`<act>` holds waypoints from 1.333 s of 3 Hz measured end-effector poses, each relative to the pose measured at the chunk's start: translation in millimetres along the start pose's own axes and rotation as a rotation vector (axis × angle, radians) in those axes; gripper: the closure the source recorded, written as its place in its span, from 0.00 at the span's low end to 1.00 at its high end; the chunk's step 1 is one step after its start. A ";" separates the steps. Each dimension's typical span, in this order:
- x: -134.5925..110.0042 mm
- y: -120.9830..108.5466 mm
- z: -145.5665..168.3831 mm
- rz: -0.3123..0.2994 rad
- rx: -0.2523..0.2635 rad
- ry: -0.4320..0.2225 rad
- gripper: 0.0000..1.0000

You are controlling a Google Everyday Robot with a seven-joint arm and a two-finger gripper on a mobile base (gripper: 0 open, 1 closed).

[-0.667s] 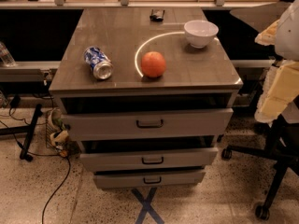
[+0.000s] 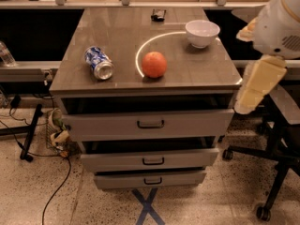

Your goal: Pick pepsi can

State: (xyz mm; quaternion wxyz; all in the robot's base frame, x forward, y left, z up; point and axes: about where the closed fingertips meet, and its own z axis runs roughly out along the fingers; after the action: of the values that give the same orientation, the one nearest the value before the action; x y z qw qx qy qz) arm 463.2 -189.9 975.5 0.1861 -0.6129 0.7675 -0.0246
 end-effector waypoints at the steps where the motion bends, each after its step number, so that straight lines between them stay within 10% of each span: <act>1: -89.4 -33.8 35.7 -0.083 -0.012 -0.117 0.00; 2: -166.0 -47.0 47.7 -0.145 -0.025 -0.209 0.00; 4: -180.9 -55.9 60.5 -0.108 -0.019 -0.248 0.00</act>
Offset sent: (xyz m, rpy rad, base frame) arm 0.1219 0.2256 0.0205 0.2304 -0.0718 0.2742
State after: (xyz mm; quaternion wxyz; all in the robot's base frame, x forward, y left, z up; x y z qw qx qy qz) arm 566.9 -20.3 980.4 0.2721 -0.6533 0.7049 0.0487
